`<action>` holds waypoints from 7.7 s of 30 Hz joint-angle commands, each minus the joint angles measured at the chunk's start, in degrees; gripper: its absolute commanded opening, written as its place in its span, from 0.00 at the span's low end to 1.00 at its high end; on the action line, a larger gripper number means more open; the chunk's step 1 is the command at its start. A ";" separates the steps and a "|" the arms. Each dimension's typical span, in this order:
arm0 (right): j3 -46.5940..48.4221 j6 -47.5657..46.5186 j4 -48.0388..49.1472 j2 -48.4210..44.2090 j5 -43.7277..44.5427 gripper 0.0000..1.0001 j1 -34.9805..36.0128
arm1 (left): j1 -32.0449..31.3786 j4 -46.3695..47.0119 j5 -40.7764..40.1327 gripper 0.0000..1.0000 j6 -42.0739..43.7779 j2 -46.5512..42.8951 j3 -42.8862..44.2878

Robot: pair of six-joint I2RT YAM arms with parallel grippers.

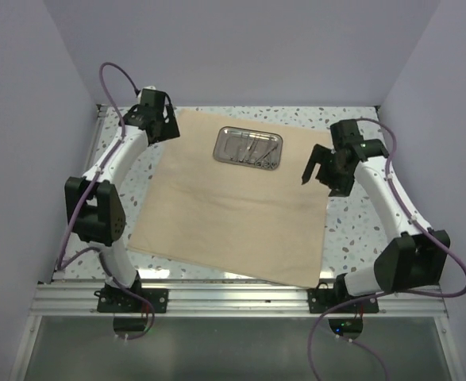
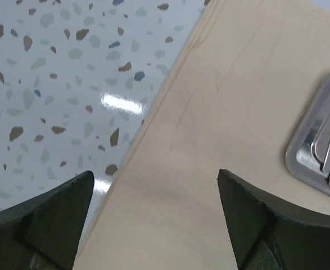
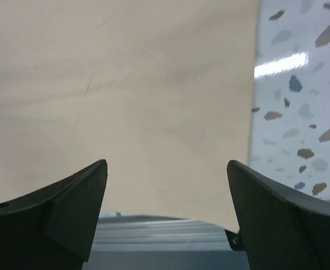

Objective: Open and lay out the surgical kit
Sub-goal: Smooth out the surgical kit at the center of the board, then adjust the container in the surgical kit, then pick up the medical item from the container.

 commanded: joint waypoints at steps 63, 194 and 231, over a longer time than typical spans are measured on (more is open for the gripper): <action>48.83 8.42 22.86 66.12 2.52 0.00 -13.78 | 11.20 5.97 20.65 0.00 4.05 33.16 18.43; -4.31 0.78 26.02 15.41 6.04 0.87 -6.49 | -1.90 19.23 13.44 0.00 9.67 21.30 3.93; -3.96 -0.01 25.85 16.82 5.86 0.87 -6.31 | 2.06 4.47 6.77 0.49 6.78 33.86 31.08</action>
